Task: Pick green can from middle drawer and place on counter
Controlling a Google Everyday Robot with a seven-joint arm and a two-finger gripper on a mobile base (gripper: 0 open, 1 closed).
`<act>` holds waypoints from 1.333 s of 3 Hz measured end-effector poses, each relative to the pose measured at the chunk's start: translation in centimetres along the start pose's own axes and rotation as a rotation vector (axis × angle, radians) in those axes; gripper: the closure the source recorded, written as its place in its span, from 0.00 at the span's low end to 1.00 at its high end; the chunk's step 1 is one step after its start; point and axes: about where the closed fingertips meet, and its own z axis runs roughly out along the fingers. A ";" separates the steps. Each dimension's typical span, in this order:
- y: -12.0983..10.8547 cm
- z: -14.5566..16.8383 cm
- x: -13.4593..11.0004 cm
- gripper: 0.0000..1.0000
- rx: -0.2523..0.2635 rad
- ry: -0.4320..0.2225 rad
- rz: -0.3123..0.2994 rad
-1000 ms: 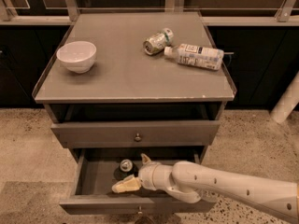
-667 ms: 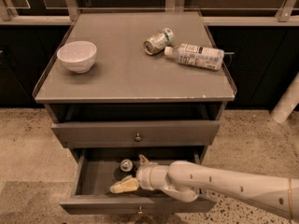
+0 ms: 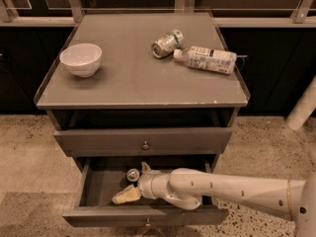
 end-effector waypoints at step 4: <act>-1.2 2.2 2.0 0.20 0.125 0.065 -0.024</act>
Offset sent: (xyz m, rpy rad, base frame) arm 0.0115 0.0036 -0.0281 -0.0936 -0.0353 -0.0631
